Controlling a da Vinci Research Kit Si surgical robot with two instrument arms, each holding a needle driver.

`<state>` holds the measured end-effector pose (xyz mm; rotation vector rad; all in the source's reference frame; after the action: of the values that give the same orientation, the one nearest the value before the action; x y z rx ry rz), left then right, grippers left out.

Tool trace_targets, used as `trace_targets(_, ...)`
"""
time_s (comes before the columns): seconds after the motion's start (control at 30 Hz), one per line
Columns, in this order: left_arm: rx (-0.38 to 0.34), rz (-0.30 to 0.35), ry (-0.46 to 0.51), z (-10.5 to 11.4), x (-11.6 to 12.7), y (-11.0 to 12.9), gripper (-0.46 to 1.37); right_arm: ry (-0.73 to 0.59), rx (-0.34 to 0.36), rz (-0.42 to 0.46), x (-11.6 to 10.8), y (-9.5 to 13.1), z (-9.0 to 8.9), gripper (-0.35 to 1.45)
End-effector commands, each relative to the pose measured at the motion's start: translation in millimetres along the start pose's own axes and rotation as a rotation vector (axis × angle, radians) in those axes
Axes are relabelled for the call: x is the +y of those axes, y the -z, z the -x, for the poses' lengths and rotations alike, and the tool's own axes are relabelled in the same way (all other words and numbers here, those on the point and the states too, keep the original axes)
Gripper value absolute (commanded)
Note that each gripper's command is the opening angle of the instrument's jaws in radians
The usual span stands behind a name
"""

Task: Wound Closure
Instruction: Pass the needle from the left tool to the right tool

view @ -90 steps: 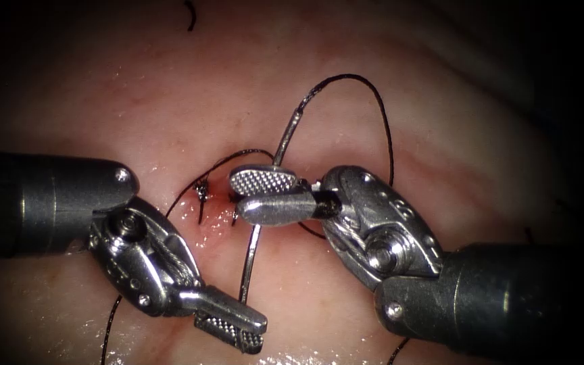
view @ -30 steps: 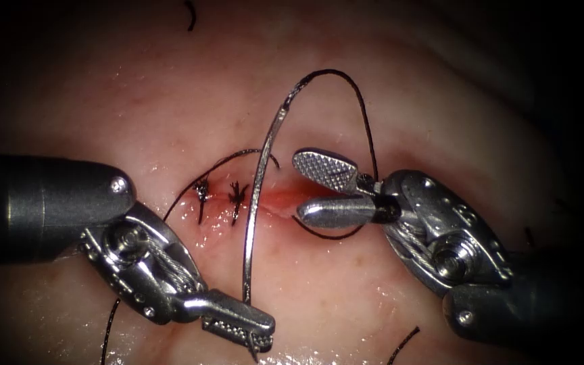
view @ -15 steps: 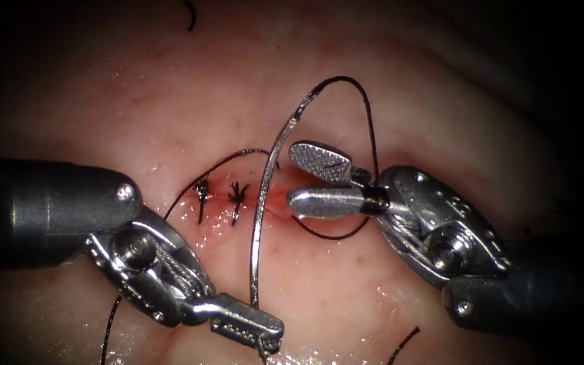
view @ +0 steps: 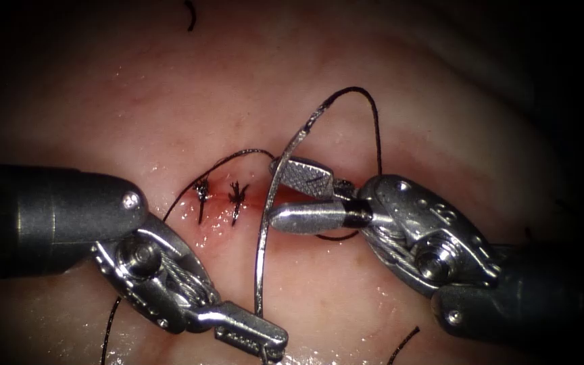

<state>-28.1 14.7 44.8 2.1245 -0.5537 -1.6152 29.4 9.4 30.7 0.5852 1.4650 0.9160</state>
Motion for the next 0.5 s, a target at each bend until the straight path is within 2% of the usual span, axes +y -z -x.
trace_targets(0.03, 0.005, 0.015, 0.001, -0.1, 0.0, 0.0, -0.35, 0.0, -0.003, -0.004, 0.0, -0.1, 0.0, 0.55)
trace_targets(0.23, 0.014, 0.034, 0.0, -0.2, 0.1, -0.2, -0.35, 0.003, -0.022, -0.023, -0.4, -0.8, 0.0, 0.46)
trace_targets(0.5, 0.013, 0.037, -0.006, -0.2, 0.1, -0.2, -0.35, -0.012, -0.027, -0.055, -1.3, -1.0, 0.0, 0.21)
